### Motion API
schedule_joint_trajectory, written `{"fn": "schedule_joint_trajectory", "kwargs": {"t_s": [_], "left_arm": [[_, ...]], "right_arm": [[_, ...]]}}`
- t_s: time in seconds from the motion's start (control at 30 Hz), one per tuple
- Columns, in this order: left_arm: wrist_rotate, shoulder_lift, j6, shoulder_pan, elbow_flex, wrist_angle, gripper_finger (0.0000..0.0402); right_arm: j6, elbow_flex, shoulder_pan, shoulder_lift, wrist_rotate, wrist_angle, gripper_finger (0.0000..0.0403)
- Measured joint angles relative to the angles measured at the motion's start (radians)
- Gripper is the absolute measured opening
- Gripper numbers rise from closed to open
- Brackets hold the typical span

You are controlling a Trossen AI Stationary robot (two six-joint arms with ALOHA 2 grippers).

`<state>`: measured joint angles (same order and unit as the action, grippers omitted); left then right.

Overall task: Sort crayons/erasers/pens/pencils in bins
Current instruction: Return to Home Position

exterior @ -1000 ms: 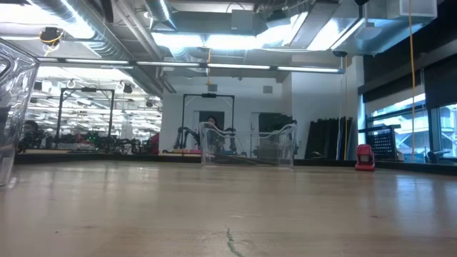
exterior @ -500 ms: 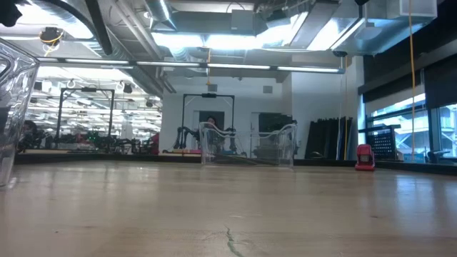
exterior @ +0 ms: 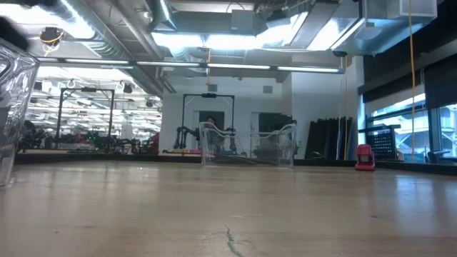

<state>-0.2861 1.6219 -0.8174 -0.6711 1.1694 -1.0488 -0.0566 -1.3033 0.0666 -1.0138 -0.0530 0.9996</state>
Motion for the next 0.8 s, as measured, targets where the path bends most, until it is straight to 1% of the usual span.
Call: {"fn": "schedule_joint_trajectory", "kwargs": {"t_s": [0.1,0.23,0.27,0.37,0.47,0.53,0.6,0.7,0.8], "left_arm": [[0.117,-0.076,0.074,0.042,0.0,-0.013,0.0001],[0.333,-0.216,0.175,0.097,0.0,-0.013,0.0],[0.385,-0.253,0.197,0.109,0.0,-0.012,0.0],[0.526,-0.362,0.272,0.136,-0.001,0.004,0.0],[0.614,-0.483,0.381,0.154,-0.051,0.102,0.0],[0.616,-0.567,0.464,0.174,-0.116,0.226,0.0],[0.591,-0.65,0.549,0.201,-0.193,0.356,0.0],[0.523,-0.765,0.651,0.265,-0.3,0.523,0.0],[0.422,-0.86,0.742,0.352,-0.399,0.677,0.0]], "right_arm": [[0.009,0.0,0.0,0.002,0.028,0.006,0.0088],[-0.062,0.0,0.0,0.016,0.037,0.022,0.0017],[-0.081,0.0,-0.004,0.023,0.038,0.026,0.001],[-0.079,0.0,-0.016,0.05,0.035,0.029,0.0009],[-0.077,0.002,-0.027,0.095,0.035,0.044,0.0004],[-0.049,0.024,-0.031,0.138,0.034,0.027,0.0005],[-0.026,0.064,-0.031,0.185,0.029,-0.013,0.0004],[-0.022,0.16,-0.032,0.272,-0.027,-0.138,0.0003],[-0.024,0.278,-0.031,0.36,-0.09,-0.288,0.0002]]}}
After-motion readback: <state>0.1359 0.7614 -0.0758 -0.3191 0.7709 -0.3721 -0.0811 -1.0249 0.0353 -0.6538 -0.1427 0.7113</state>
